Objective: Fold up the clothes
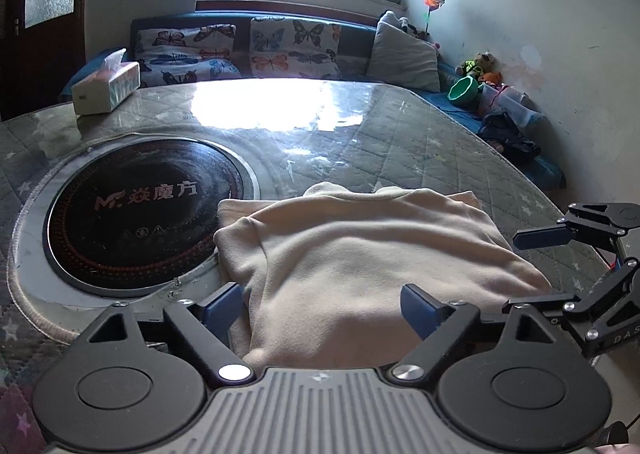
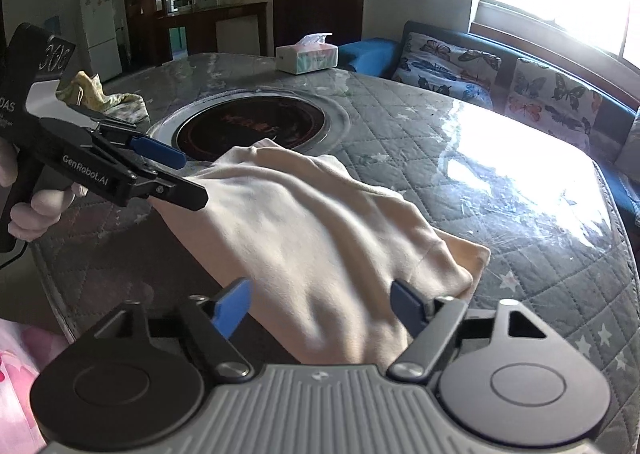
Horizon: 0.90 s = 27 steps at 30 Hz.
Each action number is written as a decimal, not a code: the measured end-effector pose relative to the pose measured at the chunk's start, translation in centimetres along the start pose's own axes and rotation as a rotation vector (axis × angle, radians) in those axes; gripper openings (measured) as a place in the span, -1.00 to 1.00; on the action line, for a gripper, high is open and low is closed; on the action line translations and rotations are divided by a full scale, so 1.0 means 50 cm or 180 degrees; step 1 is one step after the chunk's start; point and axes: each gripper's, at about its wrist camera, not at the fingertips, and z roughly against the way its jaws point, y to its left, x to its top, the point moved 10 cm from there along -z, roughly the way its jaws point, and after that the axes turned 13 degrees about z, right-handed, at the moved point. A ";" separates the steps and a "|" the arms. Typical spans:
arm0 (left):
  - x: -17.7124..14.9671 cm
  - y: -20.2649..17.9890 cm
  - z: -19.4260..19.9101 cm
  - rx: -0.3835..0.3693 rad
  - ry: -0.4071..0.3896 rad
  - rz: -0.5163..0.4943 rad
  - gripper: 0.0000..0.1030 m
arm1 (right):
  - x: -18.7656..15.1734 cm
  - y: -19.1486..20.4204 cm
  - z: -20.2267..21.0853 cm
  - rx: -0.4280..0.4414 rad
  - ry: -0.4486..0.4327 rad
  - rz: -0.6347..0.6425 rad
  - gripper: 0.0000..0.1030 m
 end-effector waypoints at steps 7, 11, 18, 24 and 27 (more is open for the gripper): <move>0.005 -0.012 0.020 -0.0013 -0.0135 -0.0010 1.00 | 0.003 0.021 0.007 -0.0026 -0.0039 -0.0062 0.99; 0.010 -0.013 0.032 -0.0020 -0.0215 0.0021 1.00 | 0.004 0.032 0.016 -0.0098 -0.0053 -0.0072 1.00; 0.014 -0.012 0.056 0.0068 -0.0373 0.0078 1.00 | 0.003 0.053 0.028 -0.0072 -0.0082 -0.0125 1.00; 0.004 -0.016 0.065 0.0107 -0.0335 0.0082 1.00 | 0.006 0.073 0.045 -0.0111 -0.0134 -0.0097 1.00; -0.003 -0.020 0.072 0.0152 -0.0366 0.0073 1.00 | 0.007 0.080 0.054 -0.0150 -0.0169 -0.0092 1.00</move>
